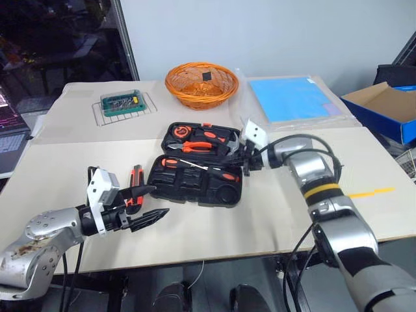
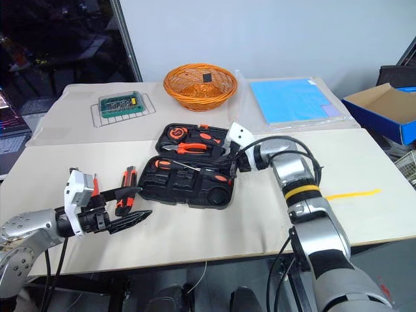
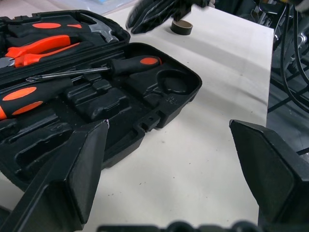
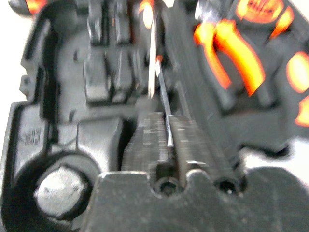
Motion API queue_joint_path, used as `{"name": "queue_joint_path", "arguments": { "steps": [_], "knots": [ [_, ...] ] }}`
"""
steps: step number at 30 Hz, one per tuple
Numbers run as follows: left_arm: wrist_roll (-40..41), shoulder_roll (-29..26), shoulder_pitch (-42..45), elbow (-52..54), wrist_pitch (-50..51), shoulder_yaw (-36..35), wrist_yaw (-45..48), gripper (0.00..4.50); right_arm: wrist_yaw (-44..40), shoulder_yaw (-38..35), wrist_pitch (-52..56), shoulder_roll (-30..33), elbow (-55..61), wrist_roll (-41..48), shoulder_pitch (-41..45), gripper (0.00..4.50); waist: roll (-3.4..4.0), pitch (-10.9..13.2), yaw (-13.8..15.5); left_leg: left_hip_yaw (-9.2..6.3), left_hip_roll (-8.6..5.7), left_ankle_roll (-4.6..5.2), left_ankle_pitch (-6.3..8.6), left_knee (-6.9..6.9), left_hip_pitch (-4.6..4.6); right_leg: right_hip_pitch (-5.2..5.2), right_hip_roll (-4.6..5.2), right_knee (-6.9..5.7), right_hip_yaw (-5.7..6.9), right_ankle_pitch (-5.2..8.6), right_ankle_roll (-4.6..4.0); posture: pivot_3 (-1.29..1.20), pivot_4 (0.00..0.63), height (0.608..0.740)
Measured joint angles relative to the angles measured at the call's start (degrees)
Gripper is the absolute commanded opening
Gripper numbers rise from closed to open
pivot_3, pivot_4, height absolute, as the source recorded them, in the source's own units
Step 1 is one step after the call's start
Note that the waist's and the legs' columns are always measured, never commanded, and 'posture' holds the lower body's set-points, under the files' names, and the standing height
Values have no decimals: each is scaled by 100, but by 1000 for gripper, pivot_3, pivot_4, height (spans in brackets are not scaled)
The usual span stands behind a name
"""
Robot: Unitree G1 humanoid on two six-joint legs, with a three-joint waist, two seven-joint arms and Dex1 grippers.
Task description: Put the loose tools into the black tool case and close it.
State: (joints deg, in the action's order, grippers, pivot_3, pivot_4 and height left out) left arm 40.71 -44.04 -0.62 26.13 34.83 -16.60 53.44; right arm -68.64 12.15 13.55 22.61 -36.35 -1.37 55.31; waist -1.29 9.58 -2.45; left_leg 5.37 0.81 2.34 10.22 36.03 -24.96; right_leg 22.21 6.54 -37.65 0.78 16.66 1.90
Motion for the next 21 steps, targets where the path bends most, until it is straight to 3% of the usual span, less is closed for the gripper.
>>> {"name": "queue_joint_path", "arguments": {
  "steps": [2, 8, 17, 21],
  "knots": [
    [-14, 0, 17, -25, -1, 14, 24, 4298, 74, 108, 182, -60, 155, -24, -81, 302, 0, 0, -10, 1, 0, 3, -1, 0, 0, 1, -3, -1, -1, 0, 0, 0, 150, 740],
    [-25, 0, 41, -49, -12, 25, 115, 4298, 440, 307, 348, -206, 321, -197, -35, 2152, 0, 0, -6, 0, 0, 3, -2, 2, 1, 0, -9, -2, 1, 0, 0, 0, 150, 740],
    [-32, -5, -4, -50, -12, 18, 121, 4298, 763, 496, 332, -477, 18, -325, 158, 2152, 0, 0, -6, 1, 0, 7, -5, 3, 1, 0, -12, -5, 1, 0, 0, 0, 150, 740],
    [-33, -7, -24, -47, -13, 11, 119, 4298, 914, 519, 229, -547, -207, -425, 276, 1094, 0, 0, -7, 1, 0, 7, -5, 3, 1, 0, -13, -5, 2, 0, 0, 0, 150, 740]
  ]
}}
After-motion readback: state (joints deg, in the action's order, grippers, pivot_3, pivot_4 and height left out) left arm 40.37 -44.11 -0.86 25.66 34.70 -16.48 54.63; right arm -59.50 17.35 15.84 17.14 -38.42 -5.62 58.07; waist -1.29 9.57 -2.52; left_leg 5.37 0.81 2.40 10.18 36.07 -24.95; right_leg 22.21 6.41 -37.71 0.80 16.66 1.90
